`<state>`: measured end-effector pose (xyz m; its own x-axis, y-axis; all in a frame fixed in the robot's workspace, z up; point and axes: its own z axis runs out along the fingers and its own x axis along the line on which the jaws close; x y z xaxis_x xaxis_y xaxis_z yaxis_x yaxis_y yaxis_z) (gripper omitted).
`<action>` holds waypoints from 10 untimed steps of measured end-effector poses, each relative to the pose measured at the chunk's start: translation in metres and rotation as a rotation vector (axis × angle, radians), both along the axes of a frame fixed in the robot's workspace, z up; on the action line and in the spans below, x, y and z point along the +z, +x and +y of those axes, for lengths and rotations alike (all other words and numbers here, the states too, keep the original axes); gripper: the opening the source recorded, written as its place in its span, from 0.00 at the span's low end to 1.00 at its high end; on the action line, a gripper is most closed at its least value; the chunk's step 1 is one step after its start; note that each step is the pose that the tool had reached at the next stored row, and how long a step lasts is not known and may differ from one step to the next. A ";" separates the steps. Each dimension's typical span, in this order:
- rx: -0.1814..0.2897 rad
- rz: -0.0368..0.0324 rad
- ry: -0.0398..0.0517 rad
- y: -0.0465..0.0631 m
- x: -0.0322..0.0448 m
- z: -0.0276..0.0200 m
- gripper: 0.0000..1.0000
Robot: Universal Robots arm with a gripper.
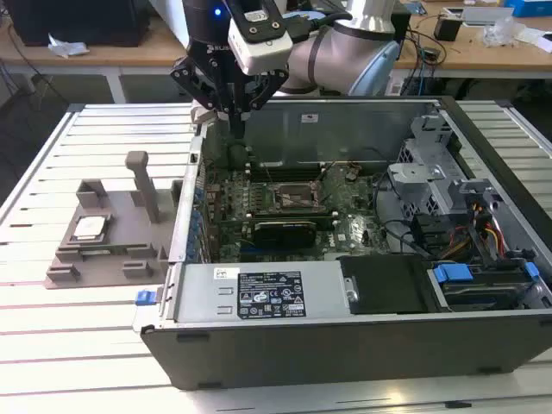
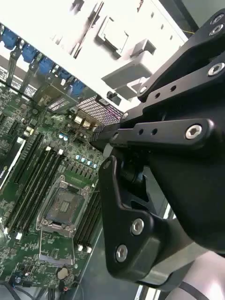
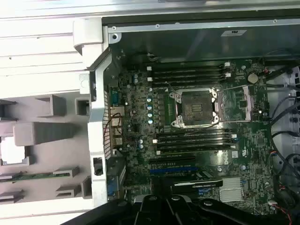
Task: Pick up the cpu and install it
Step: 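Reach for the cpu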
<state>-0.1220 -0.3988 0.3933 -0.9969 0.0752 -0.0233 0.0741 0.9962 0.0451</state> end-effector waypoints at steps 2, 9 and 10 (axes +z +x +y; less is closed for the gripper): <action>0.000 0.0000 -0.0001 -0.007 0.0000 0.0000 0.11; 0.000 0.0000 -0.0001 -0.032 0.0000 0.0000 0.11; 0.000 0.0000 0.0000 -0.035 0.0000 0.0000 0.11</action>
<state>-0.1567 -0.3989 0.3933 -0.9969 0.0752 -0.0233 0.0741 0.9962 0.0450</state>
